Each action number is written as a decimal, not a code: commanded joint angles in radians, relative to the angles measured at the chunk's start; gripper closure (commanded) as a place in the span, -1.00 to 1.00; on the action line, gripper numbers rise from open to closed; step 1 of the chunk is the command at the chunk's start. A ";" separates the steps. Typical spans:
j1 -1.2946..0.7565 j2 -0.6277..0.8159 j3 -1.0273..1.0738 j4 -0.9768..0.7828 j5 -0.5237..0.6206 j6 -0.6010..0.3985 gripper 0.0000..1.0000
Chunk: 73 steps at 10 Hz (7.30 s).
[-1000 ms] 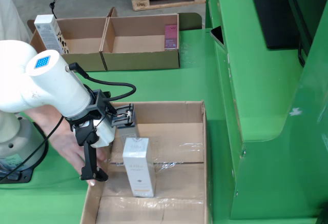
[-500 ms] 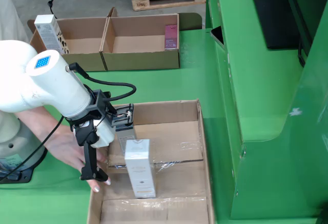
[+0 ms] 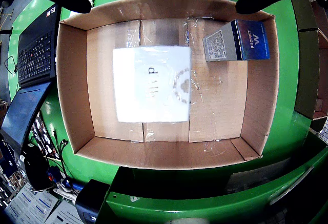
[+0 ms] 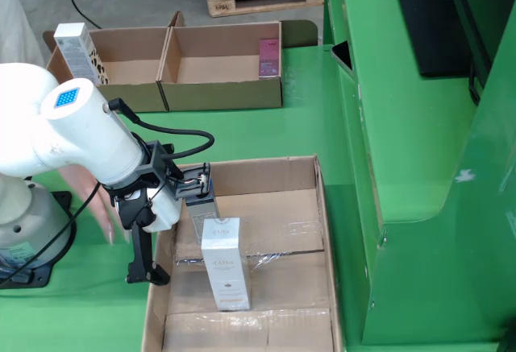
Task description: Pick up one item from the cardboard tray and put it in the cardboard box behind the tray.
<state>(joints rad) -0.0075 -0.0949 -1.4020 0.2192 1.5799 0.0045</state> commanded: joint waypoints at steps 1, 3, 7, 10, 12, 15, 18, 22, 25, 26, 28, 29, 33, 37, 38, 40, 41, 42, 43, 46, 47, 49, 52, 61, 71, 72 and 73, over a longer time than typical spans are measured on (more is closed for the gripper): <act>0.001 0.018 0.025 0.011 -0.002 0.000 -1.00; 0.001 0.018 0.025 0.011 -0.002 0.000 -1.00; 0.001 0.018 0.025 0.011 -0.002 0.000 -1.00; 0.001 0.018 0.025 0.011 -0.002 0.000 -1.00; 0.001 0.018 0.025 0.011 -0.002 0.000 -1.00; 0.001 0.018 0.025 0.011 -0.002 0.000 -1.00; 0.001 0.018 0.025 0.011 -0.002 0.000 -1.00; 0.001 0.018 0.025 0.011 -0.002 0.000 -1.00; 0.001 0.018 0.025 0.011 -0.002 0.000 -1.00; 0.024 0.030 0.009 0.025 -0.019 0.023 -1.00; 0.047 0.019 0.033 0.018 -0.030 0.048 -1.00; 0.056 0.008 0.054 0.008 -0.034 0.053 -1.00; 0.075 -0.042 0.151 -0.046 -0.037 0.065 -1.00; 0.069 -0.062 0.185 -0.061 -0.034 0.058 -1.00; 0.049 -0.101 0.251 -0.087 -0.022 0.046 -1.00; 0.038 -0.115 0.272 -0.093 -0.018 0.038 -1.00; 0.038 -0.115 0.272 -0.093 -0.018 0.038 -1.00; 0.038 -0.115 0.272 -0.093 -0.018 0.038 -1.00; 0.012 -0.181 0.353 -0.112 -0.002 0.008 -1.00; -0.008 -0.269 0.490 -0.161 0.007 -0.018 -1.00; -0.008 -0.269 0.490 -0.161 0.007 -0.018 -1.00; -0.013 -0.338 0.594 -0.202 0.011 -0.034 -1.00; -0.017 -0.402 0.696 -0.241 0.013 -0.037 -1.00; -0.016 -0.529 0.903 -0.329 0.028 -0.043 -1.00; -0.007 -0.549 0.908 -0.321 0.027 -0.045 -1.00; -0.007 -0.549 0.908 -0.321 0.027 -0.045 -1.00; -0.007 -0.549 0.908 -0.321 0.027 -0.045 -1.00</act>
<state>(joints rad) -0.0199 -0.6672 -0.5245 -0.1134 1.6029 -0.0353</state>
